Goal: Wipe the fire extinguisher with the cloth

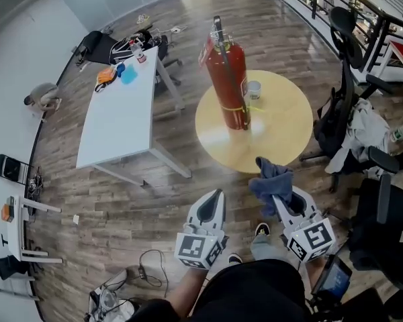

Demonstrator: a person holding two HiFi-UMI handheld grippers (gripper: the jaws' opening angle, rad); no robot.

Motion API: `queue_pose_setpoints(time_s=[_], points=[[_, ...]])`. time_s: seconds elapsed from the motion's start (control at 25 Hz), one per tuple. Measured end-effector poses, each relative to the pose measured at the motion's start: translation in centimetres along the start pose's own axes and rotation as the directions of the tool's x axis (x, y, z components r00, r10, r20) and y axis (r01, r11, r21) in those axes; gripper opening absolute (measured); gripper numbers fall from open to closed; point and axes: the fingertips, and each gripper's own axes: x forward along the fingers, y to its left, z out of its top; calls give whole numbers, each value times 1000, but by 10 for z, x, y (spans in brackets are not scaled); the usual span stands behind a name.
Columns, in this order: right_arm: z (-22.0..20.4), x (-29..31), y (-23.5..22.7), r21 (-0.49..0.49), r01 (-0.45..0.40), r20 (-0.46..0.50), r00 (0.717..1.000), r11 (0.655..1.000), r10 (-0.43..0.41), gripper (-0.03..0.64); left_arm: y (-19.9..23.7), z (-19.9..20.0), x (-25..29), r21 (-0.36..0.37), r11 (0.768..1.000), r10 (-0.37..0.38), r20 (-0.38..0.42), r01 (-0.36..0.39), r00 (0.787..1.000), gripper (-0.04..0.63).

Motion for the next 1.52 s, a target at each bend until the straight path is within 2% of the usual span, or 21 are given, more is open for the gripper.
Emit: queue_pose_setpoints(time_s=[0.28,0.56,0.72,0.92,1.12,1.36,1.52], points=[[10,47,-52,15,-32,-15,999,999,32,83,10,21,70,12,1000,3,7,-3,1000,23],[11,108,-74,37,-36,-43,998,999,38,83,59,23,115,-1,1000,16,-9,-16,1000,23],[20,156,-90,62,-24,-13,1000,998,25,83,96,28,156,-15,1000,-19,-15,19,1000,23],[51,220,-126,-9,56,-2,998,998,-56,83,140,49,213,-27,996,-91,-9,91,996,23],[84,261,-153,17,117,79,990,993,-118,83,164,63,255,-32,986,-164,-10,164,986,23],[124,293,-157,-80,67,150,987,995,-54,83,174,73,285,-33,980,-197,-14,197,980,23],[158,301,-172,-78,84,228,971,993,-64,83,180,79,297,-12,984,-180,-9,180,984,23]])
